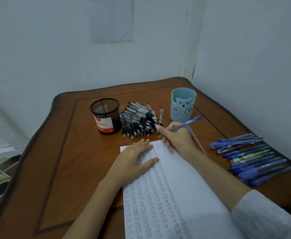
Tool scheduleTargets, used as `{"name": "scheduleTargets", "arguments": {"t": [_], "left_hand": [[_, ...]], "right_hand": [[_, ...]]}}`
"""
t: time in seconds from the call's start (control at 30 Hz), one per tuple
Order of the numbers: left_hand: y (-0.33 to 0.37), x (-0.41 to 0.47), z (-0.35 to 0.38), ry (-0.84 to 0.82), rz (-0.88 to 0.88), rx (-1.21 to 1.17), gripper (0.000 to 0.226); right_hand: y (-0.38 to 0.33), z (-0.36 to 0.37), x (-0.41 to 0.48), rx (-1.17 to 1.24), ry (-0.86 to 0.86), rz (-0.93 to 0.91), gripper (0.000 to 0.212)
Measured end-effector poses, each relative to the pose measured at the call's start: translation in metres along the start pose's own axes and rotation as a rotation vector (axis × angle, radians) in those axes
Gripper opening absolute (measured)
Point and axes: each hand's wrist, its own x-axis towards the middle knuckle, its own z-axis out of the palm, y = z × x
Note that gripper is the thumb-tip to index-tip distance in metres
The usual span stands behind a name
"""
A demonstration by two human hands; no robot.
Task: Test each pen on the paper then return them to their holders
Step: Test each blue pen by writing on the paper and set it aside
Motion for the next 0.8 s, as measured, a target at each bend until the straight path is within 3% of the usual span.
{"name": "scheduleTargets", "arguments": {"t": [0.17, 0.4, 0.8], "left_hand": [[0.0, 0.001, 0.0, -0.007, -0.009, 0.006, 0.061], [0.001, 0.0, 0.0, 0.006, 0.006, 0.011, 0.06], [0.002, 0.0, -0.001, -0.003, 0.019, 0.04, 0.059]], "right_hand": [[0.009, 0.002, -0.002, -0.218, 0.083, -0.139, 0.045], [0.018, 0.002, 0.002, -0.271, 0.008, -0.236, 0.04], [0.017, 0.003, 0.003, -0.272, -0.035, -0.239, 0.043]]}}
